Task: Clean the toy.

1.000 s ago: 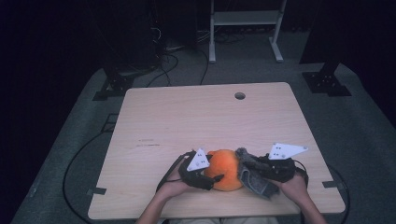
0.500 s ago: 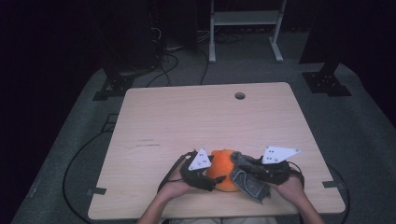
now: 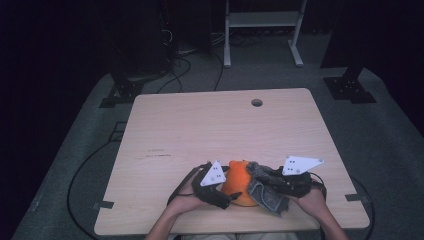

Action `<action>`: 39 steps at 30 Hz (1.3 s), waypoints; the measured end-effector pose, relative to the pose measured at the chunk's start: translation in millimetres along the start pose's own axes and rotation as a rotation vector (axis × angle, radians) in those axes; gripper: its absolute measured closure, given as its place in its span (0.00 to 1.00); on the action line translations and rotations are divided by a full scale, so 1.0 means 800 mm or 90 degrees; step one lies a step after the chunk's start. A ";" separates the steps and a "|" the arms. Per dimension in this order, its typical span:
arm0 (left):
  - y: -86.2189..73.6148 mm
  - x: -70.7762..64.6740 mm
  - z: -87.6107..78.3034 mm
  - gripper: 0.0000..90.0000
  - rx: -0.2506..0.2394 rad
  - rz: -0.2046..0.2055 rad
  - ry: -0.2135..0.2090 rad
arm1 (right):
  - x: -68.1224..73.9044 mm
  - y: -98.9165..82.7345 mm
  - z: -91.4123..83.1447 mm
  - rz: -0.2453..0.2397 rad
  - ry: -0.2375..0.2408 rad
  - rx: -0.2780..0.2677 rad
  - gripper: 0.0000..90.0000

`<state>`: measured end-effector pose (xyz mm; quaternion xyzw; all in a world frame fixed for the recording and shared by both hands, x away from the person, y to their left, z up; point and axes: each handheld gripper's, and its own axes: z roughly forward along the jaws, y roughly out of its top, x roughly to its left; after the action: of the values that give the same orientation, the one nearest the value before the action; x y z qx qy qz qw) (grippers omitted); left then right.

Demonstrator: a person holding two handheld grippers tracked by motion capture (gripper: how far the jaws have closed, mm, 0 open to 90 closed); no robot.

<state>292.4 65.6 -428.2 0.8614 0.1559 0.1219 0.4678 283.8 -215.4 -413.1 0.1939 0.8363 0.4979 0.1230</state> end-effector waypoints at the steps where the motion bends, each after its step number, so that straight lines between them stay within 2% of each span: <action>1: -0.001 0.000 0.003 0.13 0.000 -0.006 -0.012 | -0.001 -0.002 -0.001 0.005 0.001 0.000 0.85; 2: -0.002 -0.002 0.004 0.18 -0.005 0.001 -0.017 | -0.003 -0.002 -0.002 0.006 -0.002 0.002 0.85; 3: -0.003 -0.006 0.005 0.23 -0.007 0.013 -0.010 | -0.003 -0.002 -0.003 0.006 -0.004 0.003 0.85; 4: -0.001 -0.007 0.006 0.25 -0.005 0.013 -0.005 | -0.003 0.001 -0.005 0.006 -0.008 0.002 0.85; 6: 0.001 -0.009 0.008 0.27 -0.021 0.011 -0.006 | 0.005 0.013 -0.010 -0.014 -0.012 -0.016 0.85; 8: 0.005 -0.013 0.009 0.28 -0.024 0.027 -0.013 | 0.020 0.027 -0.007 -0.039 0.005 -0.033 0.85; 11: 0.002 -0.017 0.010 0.30 -0.007 0.052 -0.015 | 0.035 0.034 0.012 -0.067 0.017 0.006 0.85; 13: -0.003 -0.013 0.007 0.32 -0.008 0.044 -0.019 | 0.028 0.028 0.015 -0.046 0.027 0.003 0.85; 14: -0.004 -0.011 0.007 0.32 0.000 0.039 -0.018 | 0.024 0.025 0.013 -0.040 0.022 0.005 0.85; 16: -0.007 -0.007 0.007 0.32 0.011 0.030 -0.021 | 0.013 0.017 0.006 -0.039 -0.009 0.019 0.85; 17: -0.007 -0.007 0.007 0.31 0.009 0.023 -0.023 | 0.006 0.011 0.004 -0.025 -0.010 0.025 0.85; 19: -0.002 -0.004 0.007 0.23 -0.004 -0.002 -0.024 | -0.004 -0.001 0.000 0.010 0.001 0.014 0.85; 21: 0.003 -0.002 0.009 0.13 -0.008 -0.045 -0.014 | -0.003 -0.003 -0.003 0.010 -0.003 0.013 0.85; 22: 0.003 -0.001 0.012 0.12 -0.003 -0.058 -0.024 | -0.001 -0.002 -0.003 0.004 0.007 0.012 0.85; 23: 0.002 -0.002 0.014 0.13 0.000 -0.056 -0.024 | 0.001 -0.001 -0.002 -0.001 0.013 0.014 0.85; 25: 0.000 -0.008 0.014 0.24 -0.010 -0.028 -0.008 | 0.003 0.003 -0.001 -0.008 0.008 0.023 0.85; 26: 0.001 -0.012 0.014 0.27 -0.005 -0.012 -0.001 | 0.004 0.006 -0.002 -0.016 -0.001 0.025 0.85; 28: 0.009 -0.022 0.013 0.29 0.000 0.037 0.007 | 0.014 0.016 -0.006 -0.038 -0.015 0.015 0.85; 30: 0.015 -0.032 0.013 0.30 0.006 0.089 0.008 | 0.023 0.026 -0.009 -0.046 -0.005 -0.006 0.85; 32: 0.015 -0.035 0.013 0.31 0.012 0.111 0.013 | 0.025 0.030 -0.008 -0.052 -0.006 -0.004 0.85; 33: 0.013 -0.032 0.012 0.31 0.013 0.105 0.011 | 0.023 0.027 -0.007 -0.051 -0.011 -0.002 0.85; 35: 0.010 -0.026 0.011 0.31 0.016 0.080 0.003 | 0.013 0.017 -0.004 -0.024 -0.001 -0.003 0.85; 37: 0.014 -0.023 0.009 0.23 0.017 0.050 -0.004 | 0.008 0.009 -0.004 0.002 0.006 -0.008 0.85; 39: 0.018 -0.020 0.010 0.15 0.006 0.017 -0.008 | 0.012 0.010 -0.003 -0.004 0.001 -0.008 0.85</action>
<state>282.9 45.6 -421.5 0.8664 0.1420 0.1218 0.4630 276.0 -209.8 -405.1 0.1903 0.8337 0.5030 0.1253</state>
